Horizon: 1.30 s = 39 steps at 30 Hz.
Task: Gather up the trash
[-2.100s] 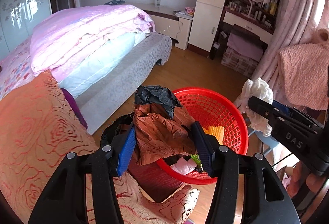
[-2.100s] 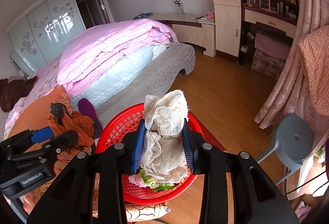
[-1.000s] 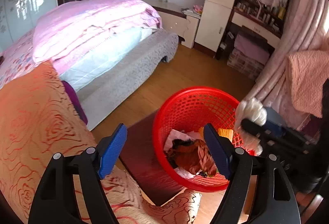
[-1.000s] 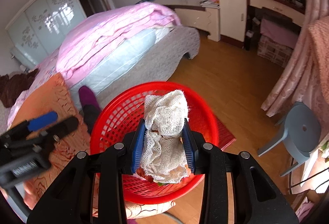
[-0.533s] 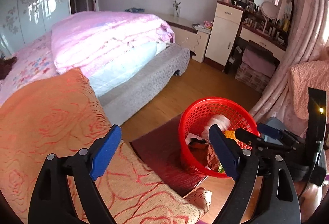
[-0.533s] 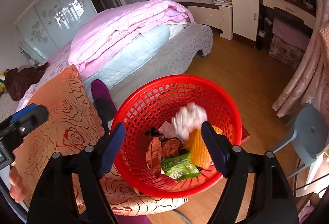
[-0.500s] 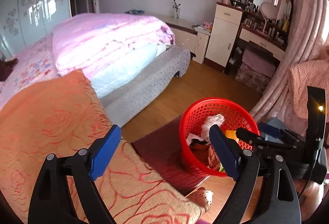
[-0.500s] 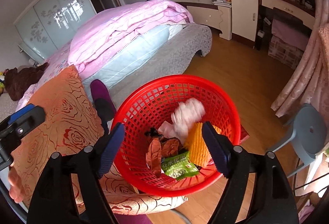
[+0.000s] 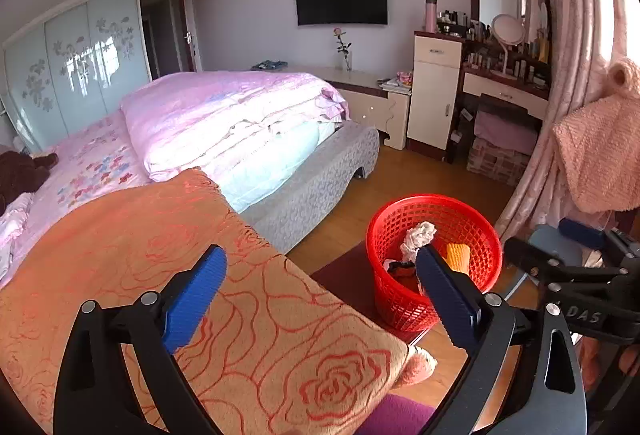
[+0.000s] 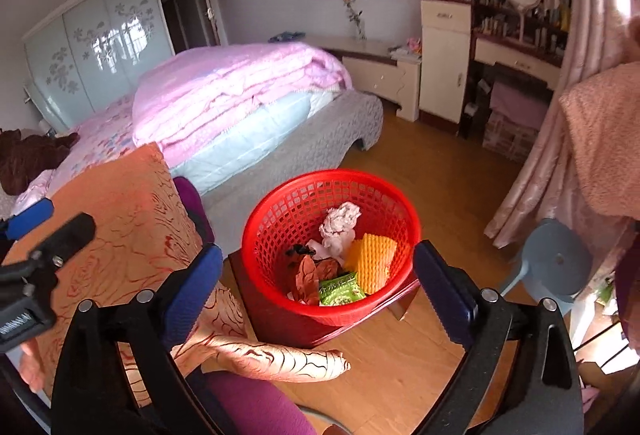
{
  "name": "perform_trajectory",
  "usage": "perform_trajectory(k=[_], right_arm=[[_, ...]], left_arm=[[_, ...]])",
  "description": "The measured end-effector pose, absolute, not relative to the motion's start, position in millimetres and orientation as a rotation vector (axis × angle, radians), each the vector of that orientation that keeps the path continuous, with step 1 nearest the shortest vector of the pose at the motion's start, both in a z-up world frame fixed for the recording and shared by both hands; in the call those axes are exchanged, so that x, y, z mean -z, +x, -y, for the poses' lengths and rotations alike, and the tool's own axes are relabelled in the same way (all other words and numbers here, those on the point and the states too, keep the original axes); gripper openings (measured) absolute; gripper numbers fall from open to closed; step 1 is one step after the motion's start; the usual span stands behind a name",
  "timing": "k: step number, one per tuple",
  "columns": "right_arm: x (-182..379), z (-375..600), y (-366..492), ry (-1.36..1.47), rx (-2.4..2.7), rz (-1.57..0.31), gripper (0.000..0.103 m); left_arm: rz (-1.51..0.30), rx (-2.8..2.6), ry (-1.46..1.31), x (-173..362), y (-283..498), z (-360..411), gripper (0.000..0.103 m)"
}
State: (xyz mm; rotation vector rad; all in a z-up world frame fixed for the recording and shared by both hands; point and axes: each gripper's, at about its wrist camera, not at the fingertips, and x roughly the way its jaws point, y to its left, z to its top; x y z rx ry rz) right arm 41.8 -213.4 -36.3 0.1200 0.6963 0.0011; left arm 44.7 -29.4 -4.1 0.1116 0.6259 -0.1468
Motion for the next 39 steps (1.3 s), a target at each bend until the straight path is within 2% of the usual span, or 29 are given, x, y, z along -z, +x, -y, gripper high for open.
perform_trajectory(k=[13,39], right_arm=[[13,194,-2,0.06,0.077,-0.549,0.096],[33,192,9,0.108,0.058,-0.625,0.096]], left_arm=[[-0.626,0.142,0.079,11,26,21,0.093],[-0.646,0.135,0.076,21,29,24,0.093]])
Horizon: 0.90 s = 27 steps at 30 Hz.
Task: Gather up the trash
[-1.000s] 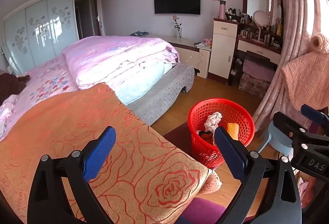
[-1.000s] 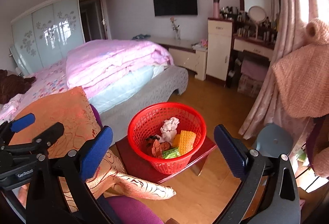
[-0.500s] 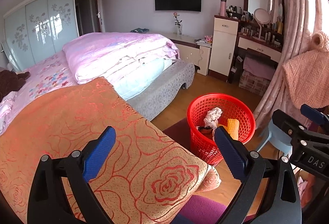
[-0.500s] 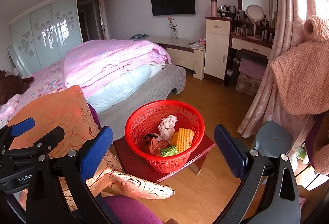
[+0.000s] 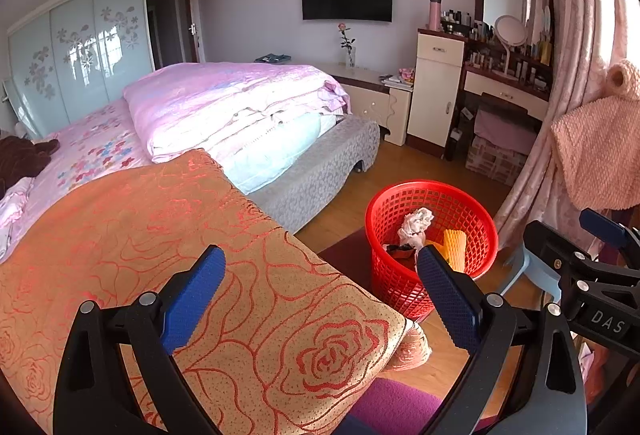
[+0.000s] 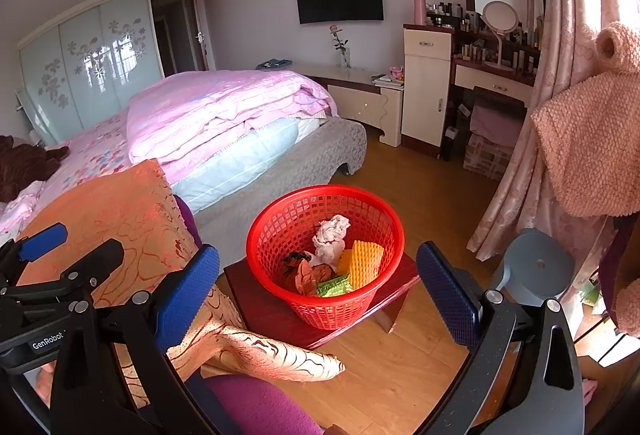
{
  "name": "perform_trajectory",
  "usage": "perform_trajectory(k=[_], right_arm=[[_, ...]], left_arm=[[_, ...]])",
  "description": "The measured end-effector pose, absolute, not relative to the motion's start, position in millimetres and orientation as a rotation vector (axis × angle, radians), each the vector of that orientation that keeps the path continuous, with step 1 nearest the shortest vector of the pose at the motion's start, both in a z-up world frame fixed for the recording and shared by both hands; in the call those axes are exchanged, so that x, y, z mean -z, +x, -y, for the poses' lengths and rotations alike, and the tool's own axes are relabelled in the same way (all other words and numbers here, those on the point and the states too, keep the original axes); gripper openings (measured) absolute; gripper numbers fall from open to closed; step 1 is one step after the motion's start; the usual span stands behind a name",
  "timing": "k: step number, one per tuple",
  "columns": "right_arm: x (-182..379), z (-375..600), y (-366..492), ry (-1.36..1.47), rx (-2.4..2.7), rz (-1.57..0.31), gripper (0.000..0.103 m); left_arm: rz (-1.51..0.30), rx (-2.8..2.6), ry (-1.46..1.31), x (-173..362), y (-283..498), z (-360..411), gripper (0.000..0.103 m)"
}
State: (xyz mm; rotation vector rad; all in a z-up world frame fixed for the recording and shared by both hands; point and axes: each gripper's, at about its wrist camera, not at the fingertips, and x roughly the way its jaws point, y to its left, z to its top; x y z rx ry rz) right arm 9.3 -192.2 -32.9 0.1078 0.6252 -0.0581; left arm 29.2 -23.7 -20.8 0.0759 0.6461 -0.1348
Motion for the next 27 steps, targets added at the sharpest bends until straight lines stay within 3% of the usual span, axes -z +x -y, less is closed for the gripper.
perform_trajectory(k=[27], right_arm=[[36.5,190.0,10.4,0.108,0.051,-0.632,0.096]], left_arm=[[-0.638,0.136,0.078,16.2,27.4,21.7,0.093]])
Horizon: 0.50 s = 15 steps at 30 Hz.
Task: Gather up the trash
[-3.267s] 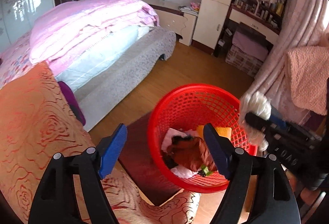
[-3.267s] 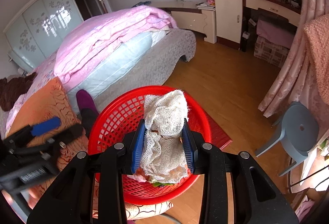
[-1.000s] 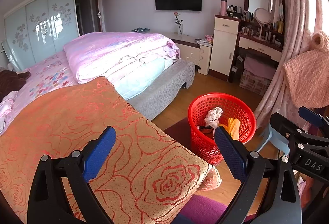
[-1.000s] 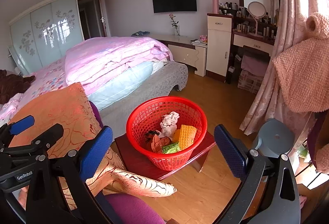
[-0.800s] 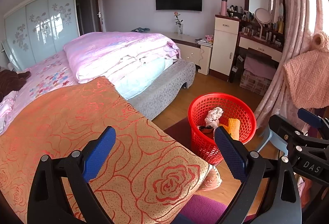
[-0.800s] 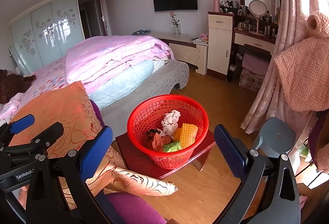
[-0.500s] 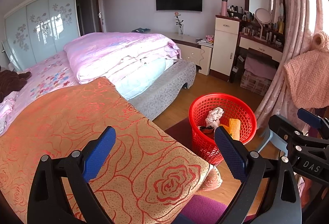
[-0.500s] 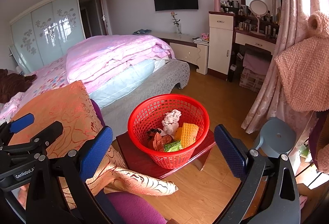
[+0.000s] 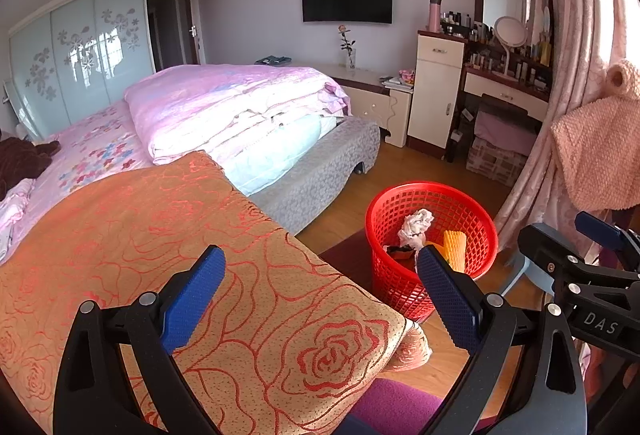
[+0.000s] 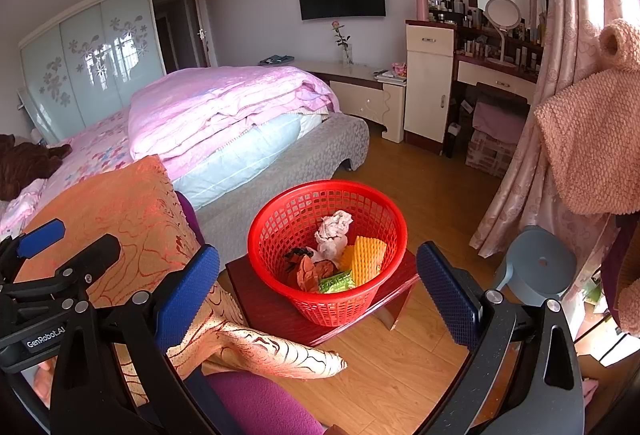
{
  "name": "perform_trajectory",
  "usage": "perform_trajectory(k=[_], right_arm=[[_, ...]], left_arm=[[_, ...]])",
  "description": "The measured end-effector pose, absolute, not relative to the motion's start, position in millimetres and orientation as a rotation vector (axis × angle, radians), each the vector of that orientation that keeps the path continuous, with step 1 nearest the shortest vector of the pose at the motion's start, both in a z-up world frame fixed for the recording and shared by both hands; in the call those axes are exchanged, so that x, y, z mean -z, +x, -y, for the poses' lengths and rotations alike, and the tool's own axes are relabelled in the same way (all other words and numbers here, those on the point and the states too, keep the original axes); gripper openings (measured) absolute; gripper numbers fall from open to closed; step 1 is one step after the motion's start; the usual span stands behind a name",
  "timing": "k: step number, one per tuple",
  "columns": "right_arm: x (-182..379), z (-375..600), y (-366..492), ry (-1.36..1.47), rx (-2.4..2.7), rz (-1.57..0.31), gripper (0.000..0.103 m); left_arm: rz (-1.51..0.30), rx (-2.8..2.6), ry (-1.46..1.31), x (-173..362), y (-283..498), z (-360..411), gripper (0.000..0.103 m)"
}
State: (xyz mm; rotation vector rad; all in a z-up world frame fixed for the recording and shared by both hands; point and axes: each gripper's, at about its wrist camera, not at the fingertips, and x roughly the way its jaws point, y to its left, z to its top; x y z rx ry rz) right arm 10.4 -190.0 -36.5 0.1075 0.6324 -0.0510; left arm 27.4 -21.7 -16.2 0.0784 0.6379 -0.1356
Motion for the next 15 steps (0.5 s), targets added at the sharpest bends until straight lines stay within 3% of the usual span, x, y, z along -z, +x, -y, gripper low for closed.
perform_trajectory(k=[15], right_arm=[[42.8,188.3,9.8,0.114,0.045,-0.641,0.096]], left_arm=[[-0.64,0.143,0.078,11.7,25.9,23.3,0.095]])
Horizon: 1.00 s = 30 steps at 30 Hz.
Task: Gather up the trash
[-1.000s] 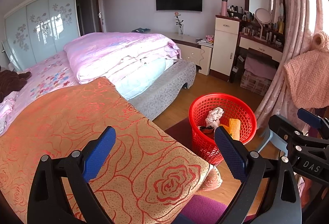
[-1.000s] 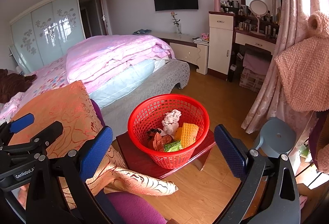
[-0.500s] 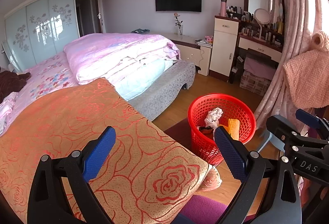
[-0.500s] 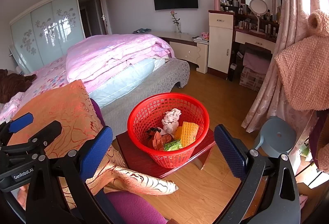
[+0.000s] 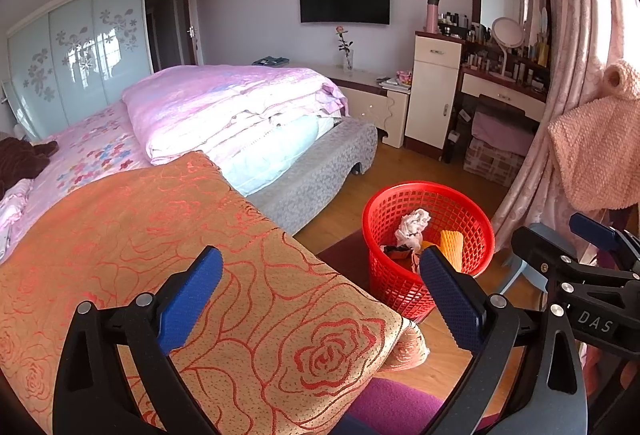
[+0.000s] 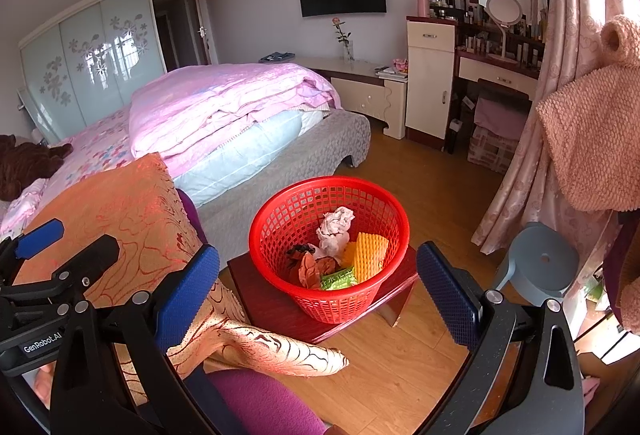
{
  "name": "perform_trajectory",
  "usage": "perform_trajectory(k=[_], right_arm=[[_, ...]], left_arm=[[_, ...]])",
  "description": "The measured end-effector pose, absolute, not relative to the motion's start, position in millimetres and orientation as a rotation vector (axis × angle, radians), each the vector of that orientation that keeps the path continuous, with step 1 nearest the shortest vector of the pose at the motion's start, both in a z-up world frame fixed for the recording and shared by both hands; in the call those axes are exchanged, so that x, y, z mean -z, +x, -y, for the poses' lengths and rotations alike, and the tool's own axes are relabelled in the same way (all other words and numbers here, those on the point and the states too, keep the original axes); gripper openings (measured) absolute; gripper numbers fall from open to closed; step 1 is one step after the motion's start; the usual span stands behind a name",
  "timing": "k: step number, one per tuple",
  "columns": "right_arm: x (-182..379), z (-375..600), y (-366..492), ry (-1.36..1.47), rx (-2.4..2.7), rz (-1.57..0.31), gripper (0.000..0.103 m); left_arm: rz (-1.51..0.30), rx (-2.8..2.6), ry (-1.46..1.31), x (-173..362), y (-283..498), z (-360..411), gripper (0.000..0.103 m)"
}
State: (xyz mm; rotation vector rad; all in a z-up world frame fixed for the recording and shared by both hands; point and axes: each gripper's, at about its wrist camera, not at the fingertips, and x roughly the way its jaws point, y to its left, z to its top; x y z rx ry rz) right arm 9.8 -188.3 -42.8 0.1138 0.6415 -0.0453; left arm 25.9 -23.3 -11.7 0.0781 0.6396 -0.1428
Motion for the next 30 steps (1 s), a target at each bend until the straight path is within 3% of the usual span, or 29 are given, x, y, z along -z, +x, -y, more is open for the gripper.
perform_trajectory(k=[30], right_arm=[[42.9,190.1,11.0,0.117,0.045,-0.644,0.096]], left_arm=[[-0.635,0.149,0.081,14.8,24.0,25.9,0.095]])
